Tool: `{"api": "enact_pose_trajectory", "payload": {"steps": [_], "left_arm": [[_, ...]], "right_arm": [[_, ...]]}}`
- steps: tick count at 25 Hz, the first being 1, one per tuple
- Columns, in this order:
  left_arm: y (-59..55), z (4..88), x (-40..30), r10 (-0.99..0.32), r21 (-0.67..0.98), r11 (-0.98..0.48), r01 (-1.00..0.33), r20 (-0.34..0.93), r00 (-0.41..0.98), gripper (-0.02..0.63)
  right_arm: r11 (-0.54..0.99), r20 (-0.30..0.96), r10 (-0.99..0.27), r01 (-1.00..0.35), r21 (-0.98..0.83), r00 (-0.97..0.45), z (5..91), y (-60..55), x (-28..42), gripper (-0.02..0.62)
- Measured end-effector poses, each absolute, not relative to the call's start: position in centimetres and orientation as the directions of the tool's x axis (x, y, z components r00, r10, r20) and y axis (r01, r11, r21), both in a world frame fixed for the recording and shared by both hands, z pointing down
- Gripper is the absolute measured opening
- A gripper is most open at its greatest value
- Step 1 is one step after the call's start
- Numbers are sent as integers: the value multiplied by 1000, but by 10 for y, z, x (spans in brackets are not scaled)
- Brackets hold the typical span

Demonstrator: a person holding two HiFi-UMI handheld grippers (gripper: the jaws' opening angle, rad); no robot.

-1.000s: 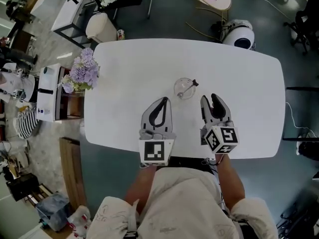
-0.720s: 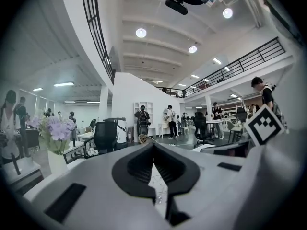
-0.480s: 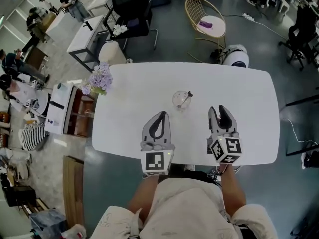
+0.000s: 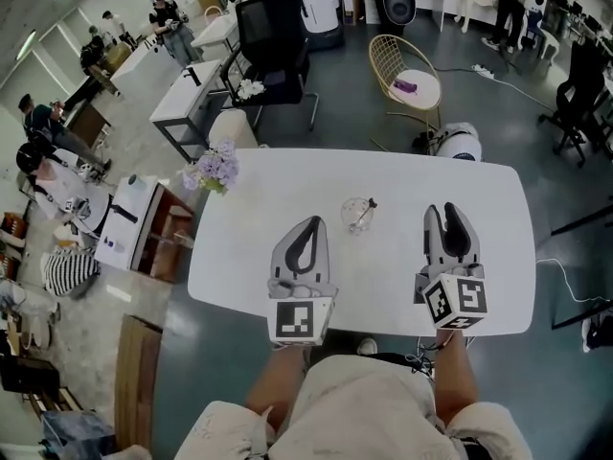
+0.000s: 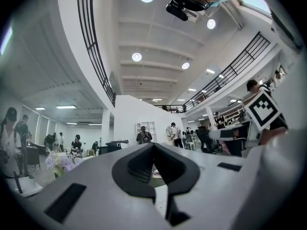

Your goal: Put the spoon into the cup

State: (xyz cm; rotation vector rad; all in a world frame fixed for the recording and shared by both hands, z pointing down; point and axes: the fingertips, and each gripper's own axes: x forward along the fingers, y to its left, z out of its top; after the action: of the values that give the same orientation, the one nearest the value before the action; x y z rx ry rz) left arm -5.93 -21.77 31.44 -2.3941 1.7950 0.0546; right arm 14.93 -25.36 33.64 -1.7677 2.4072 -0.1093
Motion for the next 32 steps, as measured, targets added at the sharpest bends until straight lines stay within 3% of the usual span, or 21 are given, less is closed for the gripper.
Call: {"api": "enact_pose_trajectory", "payload": {"steps": [7, 13, 32], "left_arm": [[-213, 296, -69, -950, -114, -240, -964, -177, 258, 3], [-214, 301, -63, -950, -101, -246, -964, -171, 260, 3], [-215, 309, -54, -955, -101, -233, -967, -164, 248, 3]], "right_arm": [[275, -93, -958, -961, -42, -270, 326, -244, 146, 102], [283, -74, -957, -959, -28, -281, 330, -241, 146, 6], [323, -56, -945, -946, 1, -323, 336, -242, 143, 3]]}}
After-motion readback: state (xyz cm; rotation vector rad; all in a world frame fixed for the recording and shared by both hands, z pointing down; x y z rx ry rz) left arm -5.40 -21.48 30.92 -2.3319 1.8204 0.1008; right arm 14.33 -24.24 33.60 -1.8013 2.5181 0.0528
